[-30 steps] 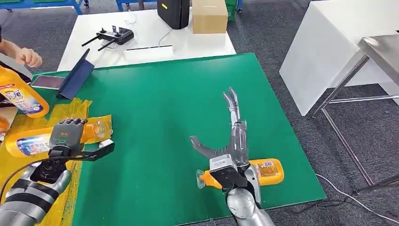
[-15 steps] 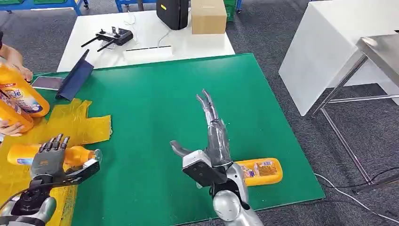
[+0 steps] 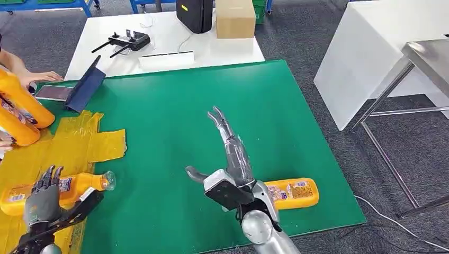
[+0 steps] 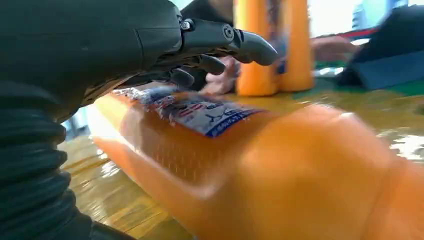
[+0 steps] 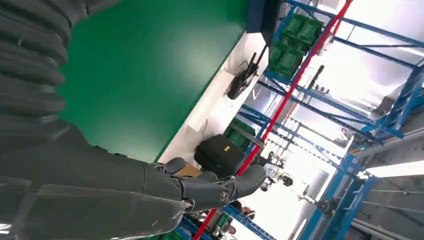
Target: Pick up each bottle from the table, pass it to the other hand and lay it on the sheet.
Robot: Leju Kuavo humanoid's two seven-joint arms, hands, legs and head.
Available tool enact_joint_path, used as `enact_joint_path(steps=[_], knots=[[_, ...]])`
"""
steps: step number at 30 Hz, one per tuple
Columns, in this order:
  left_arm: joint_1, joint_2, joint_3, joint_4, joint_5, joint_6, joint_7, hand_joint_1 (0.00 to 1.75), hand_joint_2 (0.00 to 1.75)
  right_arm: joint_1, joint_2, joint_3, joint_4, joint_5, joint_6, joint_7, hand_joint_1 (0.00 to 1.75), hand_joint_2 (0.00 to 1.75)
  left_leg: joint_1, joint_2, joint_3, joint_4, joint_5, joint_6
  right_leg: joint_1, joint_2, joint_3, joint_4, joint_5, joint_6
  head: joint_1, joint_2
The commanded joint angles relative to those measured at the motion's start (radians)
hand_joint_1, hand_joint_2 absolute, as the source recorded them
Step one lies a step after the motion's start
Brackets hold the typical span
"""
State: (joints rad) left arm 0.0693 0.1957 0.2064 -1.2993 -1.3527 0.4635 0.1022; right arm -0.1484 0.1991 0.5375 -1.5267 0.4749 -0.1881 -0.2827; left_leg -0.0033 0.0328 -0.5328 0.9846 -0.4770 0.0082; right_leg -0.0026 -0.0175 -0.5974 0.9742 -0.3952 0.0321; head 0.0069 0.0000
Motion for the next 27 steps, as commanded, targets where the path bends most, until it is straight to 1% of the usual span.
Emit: enact_joint_path(steps=[1, 2, 4, 5, 8, 9, 11, 12, 13, 15, 18, 19, 20, 21, 22, 23, 24, 25, 26, 27], knots=[[-0.004, -0.091, 0.089, 0.013, 0.004, 0.002, -0.011, 0.00, 1.75, -0.044, -0.036, -0.015, 0.063, -0.005, 0.005, -0.003, 0.00, 1.75, 0.001, -0.004, 0.003, -0.001, -0.001, -0.001, 0.001, 0.000, 0.003, -0.002, -0.001, 0.000, 0.000, 0.000], [-0.004, -0.096, 0.095, 0.010, 0.020, 0.011, -0.024, 0.00, 1.75, -0.044, -0.037, -0.014, 0.063, -0.005, 0.005, -0.003, 0.00, 1.75, 0.001, -0.005, 0.004, -0.001, -0.001, -0.001, 0.001, 0.000, 0.005, -0.001, -0.001, 0.000, 0.000, 0.000], [0.007, -0.148, 0.158, 0.000, 0.094, 0.136, -0.119, 0.00, 1.75, -0.037, -0.046, -0.017, 0.080, -0.007, -0.001, 0.001, 0.00, 1.75, 0.001, -0.002, 0.002, -0.001, 0.000, 0.000, 0.001, 0.000, 0.003, -0.001, 0.000, 0.000, 0.000, 0.000], [0.016, -0.168, 0.173, -0.014, 0.101, 0.163, -0.144, 0.00, 1.75, -0.027, -0.049, -0.018, 0.080, -0.004, -0.010, -0.002, 0.00, 1.75, 0.002, -0.003, 0.004, -0.001, -0.001, -0.001, 0.001, 0.001, 0.004, -0.002, 0.000, 0.000, 0.000, 0.000], [0.042, -0.220, 0.182, -0.085, 0.139, 0.234, -0.216, 0.00, 1.75, 0.008, -0.064, -0.004, 0.063, 0.038, -0.044, 0.002, 0.00, 1.75, 0.002, -0.004, 0.004, -0.001, -0.001, 0.000, 0.001, 0.000, 0.005, -0.003, -0.001, 0.000, 0.000, 0.000], [0.050, -0.233, 0.181, -0.120, 0.154, 0.235, -0.241, 0.00, 1.75, 0.016, -0.066, 0.000, 0.060, 0.060, -0.058, 0.012, 0.00, 1.75, 0.002, -0.005, 0.004, -0.001, -0.001, 0.000, 0.001, -0.001, 0.006, -0.003, -0.001, 0.001, 0.000, 0.000], [0.080, -0.279, 0.185, -0.214, 0.248, 0.235, -0.321, 0.00, 1.75, 0.038, -0.077, 0.015, 0.041, 0.142, -0.103, 0.044, 0.00, 1.75, 0.002, -0.006, 0.004, -0.001, -0.002, 0.000, 0.002, -0.001, 0.006, -0.003, -0.002, 0.001, 0.000, 0.000], [0.093, -0.288, 0.178, -0.240, 0.285, 0.235, -0.341, 0.00, 1.75, 0.048, -0.080, 0.019, 0.032, 0.178, -0.120, 0.058, 0.00, 1.75, 0.002, -0.004, 0.002, 0.000, -0.001, 0.000, 0.002, -0.001, 0.003, -0.002, -0.001, 0.001, 0.000, 0.000], [0.115, -0.299, 0.157, -0.292, 0.327, 0.233, -0.369, 0.00, 1.75, 0.063, -0.087, 0.023, 0.018, 0.233, -0.144, 0.080, 0.00, 1.75, 0.003, -0.007, 0.005, 0.000, -0.003, 0.000, 0.003, -0.001, 0.007, -0.002, -0.003, 0.001, 0.000, 0.000], [0.138, -0.299, 0.093, -0.362, 0.476, 0.170, -0.429, 0.00, 1.75, 0.092, -0.097, 0.019, -0.011, 0.300, -0.183, 0.107, 0.00, 1.75, 0.003, -0.006, 0.003, 0.001, -0.003, 0.000, 0.002, -0.001, 0.005, -0.002, -0.003, 0.001, 0.000, 0.000], [0.138, -0.299, 0.093, -0.362, 0.476, 0.170, -0.429, 0.00, 1.75, 0.092, -0.097, 0.019, -0.011, 0.300, -0.183, 0.107, 0.00, 1.75, 0.003, -0.006, 0.003, 0.001, -0.003, 0.000, 0.002, -0.001, 0.005, -0.002, -0.003, 0.001, 0.000, 0.000], [0.139, -0.292, 0.075, -0.370, 0.511, 0.140, -0.443, 0.00, 1.75, 0.103, -0.099, 0.013, -0.019, 0.323, -0.197, 0.119, 0.00, 1.75, 0.002, -0.004, 0.001, 0.000, -0.002, 0.000, 0.002, -0.001, 0.003, -0.001, -0.001, 0.001, 0.000, 0.000], [0.154, -0.308, -0.018, -0.447, 0.587, 0.050, -0.443, 0.00, 1.75, 0.174, -0.135, -0.008, -0.089, 0.408, -0.240, 0.144, 0.00, 1.75, 0.002, -0.009, 0.002, 0.001, -0.003, 0.000, 0.002, -0.005, 0.005, -0.001, -0.003, 0.001, 0.000, 0.000], [0.154, -0.308, -0.018, -0.447, 0.587, 0.050, -0.443, 0.00, 1.75, 0.174, -0.135, -0.008, -0.089, 0.408, -0.240, 0.144, 0.00, 1.75, 0.002, -0.008, 0.002, 0.001, -0.003, 0.000, 0.002, -0.004, 0.004, -0.001, -0.003, 0.001, 0.000, 0.000], [0.154, -0.308, -0.018, -0.447, 0.587, 0.050, -0.443, 0.00, 1.75, 0.174, -0.135, -0.008, -0.089, 0.408, -0.240, 0.144, 0.00, 1.75, 0.002, -0.010, 0.001, 0.001, -0.002, 0.000, 0.002, -0.006, 0.004, -0.002, -0.003, 0.001, 0.000, 0.000], [0.159, -0.305, -0.014, -0.444, 0.587, 0.053, -0.445, 0.00, 1.75, 0.171, -0.133, -0.008, -0.088, 0.408, -0.238, 0.144, 0.00, 1.75, 0.002, -0.010, 0.002, 0.001, -0.002, 0.000, 0.002, -0.005, 0.004, -0.002, -0.003, 0.001, 0.000, 0.000], [0.159, -0.305, -0.014, -0.444, 0.587, 0.053, -0.445, 0.00, 1.75, 0.171, -0.133, -0.008, -0.088, 0.408, -0.238, 0.144, 0.00, 1.75, 0.001, -0.006, 0.000, 0.001, -0.002, 0.000, 0.001, -0.003, 0.002, -0.002, -0.001, 0.001, 0.000, 0.000], [0.157, -0.302, -0.011, -0.439, 0.588, 0.054, -0.445, 0.00, 1.75, 0.167, -0.130, -0.008, -0.084, 0.408, -0.236, 0.144, 0.00, 1.75, 0.001, -0.006, 0.001, 0.001, -0.003, 0.000, 0.002, -0.001, 0.003, -0.002, -0.002, 0.001, 0.000, 0.000], [0.157, -0.302, -0.011, -0.439, 0.588, 0.054, -0.445, 0.00, 1.75, 0.167, -0.130, -0.008, -0.084, 0.408, -0.236, 0.144, 0.00, 1.75, 0.001, -0.003, 0.000, 0.000, -0.002, 0.000, 0.001, -0.002, 0.001, -0.002, -0.001, 0.000, 0.000, 0.000], [0.157, -0.302, -0.011, -0.439, 0.588, 0.054, -0.445, 0.00, 1.75, 0.167, -0.130, -0.008, -0.084, 0.408, -0.236, 0.144, 0.00, 1.75, 0.001, -0.004, 0.001, 0.000, -0.003, 0.000, 0.001, -0.001, 0.003, -0.002, -0.001, 0.000, 0.000, 0.000]])
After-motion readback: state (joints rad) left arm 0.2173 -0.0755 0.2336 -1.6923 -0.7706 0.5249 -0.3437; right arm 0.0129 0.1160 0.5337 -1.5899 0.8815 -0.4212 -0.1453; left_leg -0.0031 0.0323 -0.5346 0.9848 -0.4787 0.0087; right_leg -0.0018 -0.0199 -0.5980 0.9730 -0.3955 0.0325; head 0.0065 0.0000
